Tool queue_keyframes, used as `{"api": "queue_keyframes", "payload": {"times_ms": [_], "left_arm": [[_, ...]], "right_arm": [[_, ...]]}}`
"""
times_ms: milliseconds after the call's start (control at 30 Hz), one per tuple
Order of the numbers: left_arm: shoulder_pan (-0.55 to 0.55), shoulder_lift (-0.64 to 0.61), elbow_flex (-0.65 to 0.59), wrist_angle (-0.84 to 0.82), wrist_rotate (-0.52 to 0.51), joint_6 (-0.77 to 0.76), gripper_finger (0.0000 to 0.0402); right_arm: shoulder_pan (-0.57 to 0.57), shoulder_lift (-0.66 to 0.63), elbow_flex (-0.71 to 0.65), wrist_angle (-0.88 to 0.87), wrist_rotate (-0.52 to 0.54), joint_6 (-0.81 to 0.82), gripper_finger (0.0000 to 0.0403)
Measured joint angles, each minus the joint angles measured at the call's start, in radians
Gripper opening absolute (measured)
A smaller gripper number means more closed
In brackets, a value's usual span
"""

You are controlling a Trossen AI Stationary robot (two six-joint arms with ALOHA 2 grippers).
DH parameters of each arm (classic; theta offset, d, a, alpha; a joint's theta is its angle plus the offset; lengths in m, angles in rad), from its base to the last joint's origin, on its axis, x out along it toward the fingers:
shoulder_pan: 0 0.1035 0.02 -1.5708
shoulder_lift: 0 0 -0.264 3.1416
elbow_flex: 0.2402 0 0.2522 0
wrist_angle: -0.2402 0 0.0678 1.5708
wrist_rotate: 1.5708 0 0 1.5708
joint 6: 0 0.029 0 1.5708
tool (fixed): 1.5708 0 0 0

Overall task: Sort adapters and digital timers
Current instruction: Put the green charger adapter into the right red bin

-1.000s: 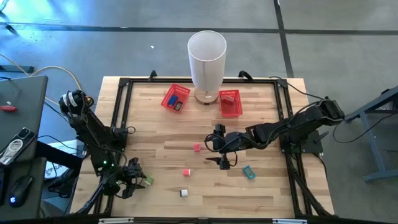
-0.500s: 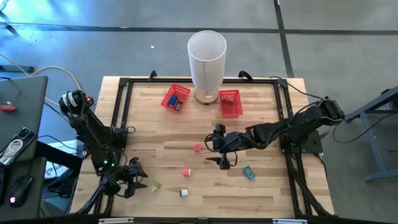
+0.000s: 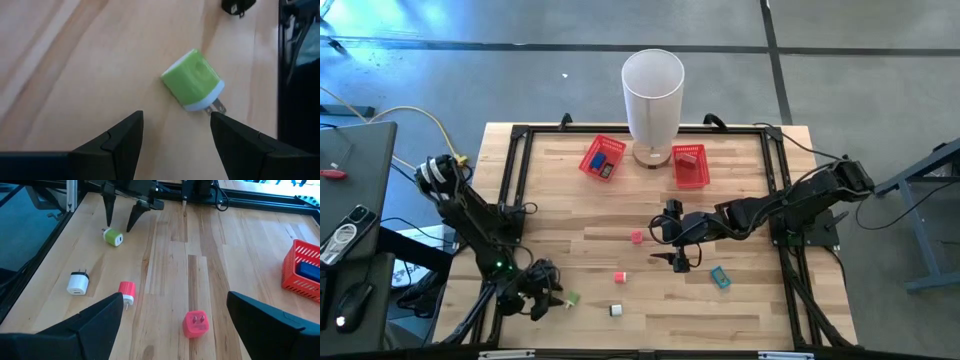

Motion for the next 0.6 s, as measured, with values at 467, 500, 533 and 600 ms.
{"api": "queue_keyframes", "payload": {"times_ms": [467,500,533,600], "left_arm": [[0.095,-0.014,0.001,0.069,0.314,-0.081,0.0224],[0.111,-0.015,0.001,0.068,0.343,-0.058,0.0222],[0.128,-0.016,0.001,0.067,0.371,-0.039,0.0220],[0.158,-0.016,0.001,0.066,0.423,-0.012,0.0214]], "right_arm": [[0.003,0.000,0.000,-0.003,-0.005,-0.007,0.0344],[0.003,0.000,0.000,-0.004,-0.005,-0.007,0.0344],[0.003,0.000,0.000,-0.006,-0.005,-0.007,0.0344],[0.003,0.000,0.000,-0.013,-0.008,-0.007,0.0344]]}}
